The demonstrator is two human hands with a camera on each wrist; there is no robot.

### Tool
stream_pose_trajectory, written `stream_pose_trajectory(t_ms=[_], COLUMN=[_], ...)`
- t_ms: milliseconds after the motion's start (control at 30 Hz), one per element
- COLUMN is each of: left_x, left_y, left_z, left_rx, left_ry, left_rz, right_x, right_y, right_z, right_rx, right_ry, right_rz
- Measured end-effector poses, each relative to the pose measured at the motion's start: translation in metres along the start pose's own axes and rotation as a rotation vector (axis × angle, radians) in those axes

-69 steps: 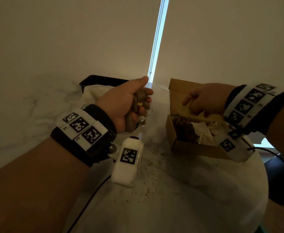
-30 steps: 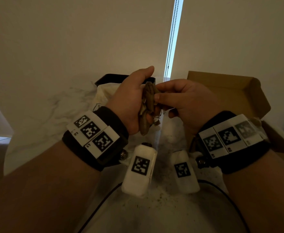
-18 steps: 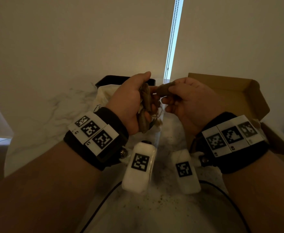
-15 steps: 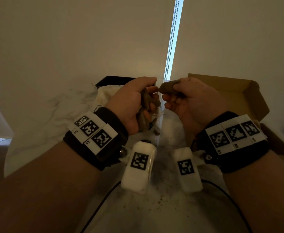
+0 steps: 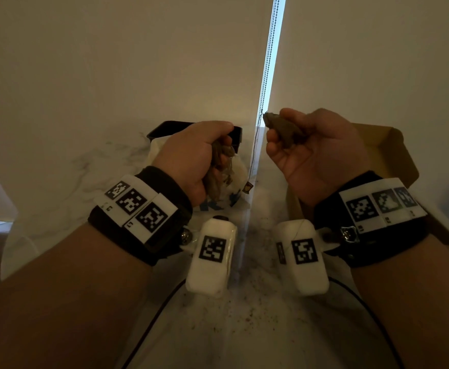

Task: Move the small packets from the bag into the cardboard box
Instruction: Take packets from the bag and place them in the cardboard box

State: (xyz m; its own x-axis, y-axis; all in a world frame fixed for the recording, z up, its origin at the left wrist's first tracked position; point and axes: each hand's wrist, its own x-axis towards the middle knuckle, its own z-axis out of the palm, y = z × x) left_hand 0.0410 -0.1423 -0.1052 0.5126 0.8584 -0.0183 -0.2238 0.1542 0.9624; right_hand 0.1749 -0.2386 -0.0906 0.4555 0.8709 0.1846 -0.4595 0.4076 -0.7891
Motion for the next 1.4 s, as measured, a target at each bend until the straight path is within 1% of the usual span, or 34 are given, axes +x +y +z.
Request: stream_pose_trajectory(t_ms=[100, 167, 333, 400, 533, 667, 733, 800, 867, 933, 1000, 1033, 1100, 1167, 1300, 1400], left_x=[0.001, -0.001, -0.007, -0.01, -0.012, -0.006, -0.004, -0.002, -0.001, -0.001, -0.002, -0.002, -0.004, -0.003, -0.002, -0.002], left_y=[-0.002, -0.003, -0.007, -0.008, -0.007, -0.006, -0.005, -0.003, 0.0, 0.001, 0.001, 0.0, -0.002, -0.003, -0.004, -0.003], left_z=[0.0, 0.001, 0.002, 0.004, 0.005, 0.003, 0.002, 0.0, -0.002, -0.005, -0.007, -0.006, -0.005, -0.005, -0.006, -0.006], left_rx=[0.034, 0.09, 0.315, 0.391, 0.424, 0.336, 0.247, 0.199, 0.224, 0.313, 0.435, 0.486, 0.571, 0.621, 0.662, 0.634], left_ry=[0.024, 0.013, -0.175, -0.215, -0.206, -0.103, -0.05, 0.013, 0.061, 0.068, 0.012, -0.033, -0.085, -0.072, -0.024, -0.008], left_rz=[0.079, 0.134, 0.143, 0.165, 0.173, 0.225, 0.255, 0.299, 0.358, 0.402, 0.412, 0.403, 0.385, 0.376, 0.374, 0.348], right_x=[0.001, 0.001, 0.002, 0.002, 0.002, 0.002, 0.0, -0.004, -0.008, -0.011, -0.013, -0.013, -0.009, -0.004, -0.001, -0.002], right_y=[-0.001, -0.001, -0.002, -0.001, 0.002, 0.001, 0.003, 0.006, 0.007, 0.006, 0.003, 0.001, -0.004, -0.008, -0.011, -0.008], right_z=[0.0, -0.001, -0.002, -0.002, -0.001, -0.002, -0.003, -0.002, -0.001, 0.0, 0.001, 0.0, -0.003, -0.005, -0.005, -0.004], right_rx=[-0.043, -0.062, -0.116, -0.141, -0.154, -0.158, -0.218, -0.305, -0.41, -0.474, -0.423, -0.374, -0.309, -0.264, -0.139, -0.146], right_ry=[0.024, 0.037, 0.02, 0.014, 0.027, 0.021, -0.021, -0.122, -0.257, -0.364, -0.418, -0.418, -0.361, -0.295, -0.252, -0.201], right_rz=[-0.018, -0.011, 0.006, 0.002, -0.005, 0.01, 0.077, 0.183, 0.288, 0.321, 0.276, 0.236, 0.158, 0.105, 0.054, 0.032])
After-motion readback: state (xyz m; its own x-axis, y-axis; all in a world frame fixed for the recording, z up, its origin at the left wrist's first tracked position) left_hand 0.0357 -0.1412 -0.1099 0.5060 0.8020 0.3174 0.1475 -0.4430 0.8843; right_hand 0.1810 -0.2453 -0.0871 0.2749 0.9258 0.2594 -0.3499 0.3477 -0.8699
